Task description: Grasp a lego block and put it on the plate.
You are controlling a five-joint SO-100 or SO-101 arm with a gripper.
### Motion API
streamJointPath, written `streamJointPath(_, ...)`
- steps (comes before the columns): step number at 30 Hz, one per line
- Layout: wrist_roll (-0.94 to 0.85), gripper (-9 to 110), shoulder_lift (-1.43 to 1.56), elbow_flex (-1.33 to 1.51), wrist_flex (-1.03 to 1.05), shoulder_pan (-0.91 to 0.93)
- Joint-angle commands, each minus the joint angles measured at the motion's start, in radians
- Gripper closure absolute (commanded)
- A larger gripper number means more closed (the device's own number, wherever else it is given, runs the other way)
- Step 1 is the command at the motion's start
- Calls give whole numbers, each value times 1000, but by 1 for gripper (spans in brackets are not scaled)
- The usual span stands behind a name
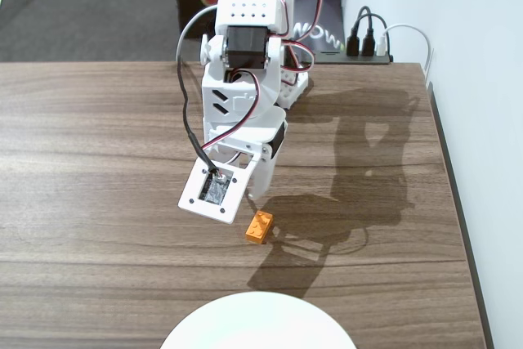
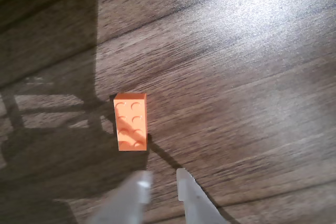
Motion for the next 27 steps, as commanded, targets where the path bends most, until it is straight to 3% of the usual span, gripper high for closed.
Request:
streamJointPath(1, -2, 86, -3, -54, 3, -6)
streamJointPath(5, 11, 80, -28, -55, -3, -3)
streamJointPath(27, 31, 79, -176, -89, -71, -28)
